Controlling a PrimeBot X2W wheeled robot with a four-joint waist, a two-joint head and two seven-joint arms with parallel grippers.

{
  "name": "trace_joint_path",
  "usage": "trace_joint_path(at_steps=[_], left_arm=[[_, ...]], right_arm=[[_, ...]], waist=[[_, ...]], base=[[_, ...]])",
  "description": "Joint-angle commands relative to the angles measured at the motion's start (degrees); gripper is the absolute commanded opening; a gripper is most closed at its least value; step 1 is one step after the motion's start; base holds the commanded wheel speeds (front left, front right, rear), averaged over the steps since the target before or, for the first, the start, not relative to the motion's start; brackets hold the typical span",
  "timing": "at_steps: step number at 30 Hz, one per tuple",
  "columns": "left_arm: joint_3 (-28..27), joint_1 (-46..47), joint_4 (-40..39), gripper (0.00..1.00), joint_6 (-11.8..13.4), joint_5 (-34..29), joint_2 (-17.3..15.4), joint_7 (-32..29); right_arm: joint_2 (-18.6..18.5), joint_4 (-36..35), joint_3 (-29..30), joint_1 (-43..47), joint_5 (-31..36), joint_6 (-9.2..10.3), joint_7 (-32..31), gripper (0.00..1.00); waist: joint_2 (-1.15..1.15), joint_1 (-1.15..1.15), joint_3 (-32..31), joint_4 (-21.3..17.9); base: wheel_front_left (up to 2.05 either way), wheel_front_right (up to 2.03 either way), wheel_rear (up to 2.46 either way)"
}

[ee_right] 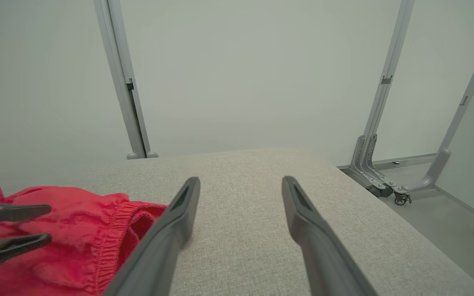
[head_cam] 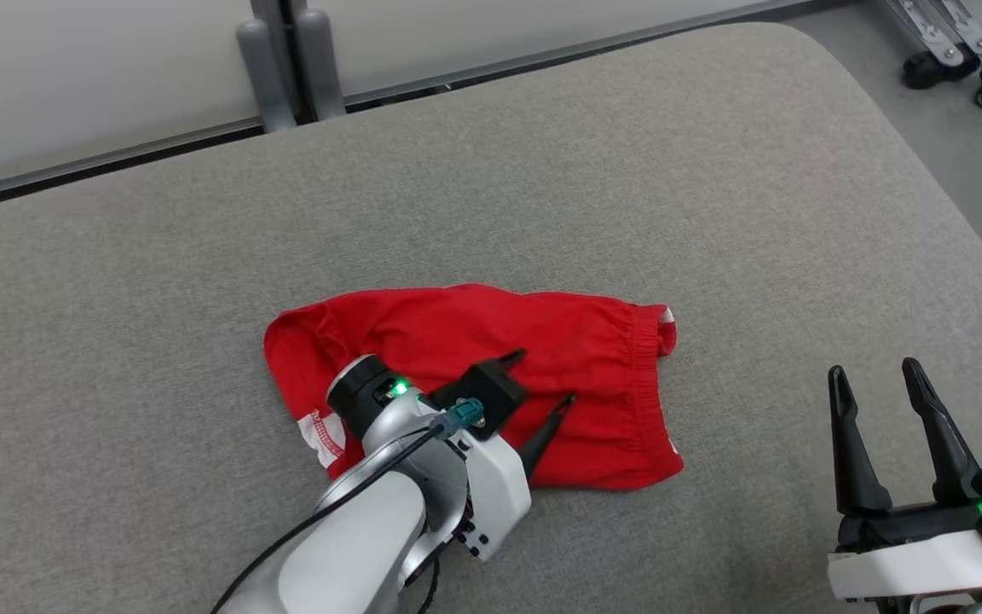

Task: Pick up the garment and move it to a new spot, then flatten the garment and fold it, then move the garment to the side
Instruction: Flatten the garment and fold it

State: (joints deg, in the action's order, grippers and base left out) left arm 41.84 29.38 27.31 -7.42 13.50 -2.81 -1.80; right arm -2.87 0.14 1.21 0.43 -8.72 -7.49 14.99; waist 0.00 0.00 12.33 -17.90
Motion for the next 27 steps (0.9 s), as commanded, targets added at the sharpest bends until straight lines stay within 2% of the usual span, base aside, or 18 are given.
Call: trace_joint_path(at_steps=[1,2,3,4,8,10,14,17,20,25,27], left_arm=[[0.43,1.32,2.06,1.0,-0.03,-0.48,-0.61,-1.22],[0.73,1.72,3.75,0.63,-0.03,-0.23,-0.56,-2.31],[0.93,2.42,4.97,0.09,-0.04,0.05,-0.52,-2.85],[1.01,3.17,5.92,0.0,-0.04,0.21,-0.52,-2.9],[1.75,2.93,6.31,0.0,-0.06,4.46,-0.34,-0.55],[1.13,2.1,3.5,0.0,-0.07,9.16,-0.19,3.0],[-0.21,-1.03,-6.41,0.0,-0.08,22.77,-0.29,10.49],[-0.38,-3.8,-14.14,0.0,-0.09,32.89,-0.15,13.69],[0.14,-6.26,-19.14,0.0,0.44,40.2,-0.21,13.9],[0.95,-11.32,-25.88,0.0,3.49,48.56,-0.9,6.93],[0.78,-12.45,-27.82,0.0,3.97,50.53,-1.3,5.47]], right_arm=[[-0.09,-0.09,-0.03,-0.7,-0.42,-0.01,0.3,1.0],[-0.09,-0.09,-0.02,-0.83,-0.49,-0.01,0.3,1.0],[-0.09,-0.08,0.0,-1.02,-0.74,-0.01,0.3,1.0],[-0.09,-0.05,-0.02,-1.19,-0.89,-0.01,0.3,1.0],[-0.1,0.13,0.35,-0.93,-0.57,-0.01,0.3,1.0],[-0.11,0.14,0.3,-0.6,-0.17,-0.01,0.3,1.0],[-0.13,-0.04,0.96,0.21,0.35,-0.01,0.3,1.0],[-0.15,-0.02,1.23,0.93,0.95,-0.01,0.3,1.0],[-0.15,0.05,1.02,1.14,1.27,-0.01,0.3,1.0],[-0.15,0.03,0.96,1.66,1.8,-0.01,0.3,1.0],[-0.15,0.02,1.06,1.83,1.95,0.0,0.3,1.0]], waist=[[0.0,0.0,1.75,-1.83],[0.0,0.0,1.85,-1.91],[0.0,0.0,1.94,-1.95],[0.0,0.0,1.93,-1.96],[0.0,0.0,1.07,-0.8],[0.0,0.0,0.51,0.03],[0.0,0.0,-0.96,2.37],[0.0,0.0,-1.97,4.58],[0.0,0.0,-3.2,6.35],[0.0,0.0,-4.68,8.45],[0.0,0.0,-4.86,8.76]], base=[[0.0,0.0,0.0],[0.0,0.0,0.0],[0.0,0.0,0.0],[0.0,0.0,0.0],[0.0,0.0,0.0],[0.0,0.0,0.0],[0.0,0.0,0.0],[0.0,0.0,0.0],[0.0,0.0,0.0],[0.0,0.0,0.0],[0.0,0.0,0.0]])
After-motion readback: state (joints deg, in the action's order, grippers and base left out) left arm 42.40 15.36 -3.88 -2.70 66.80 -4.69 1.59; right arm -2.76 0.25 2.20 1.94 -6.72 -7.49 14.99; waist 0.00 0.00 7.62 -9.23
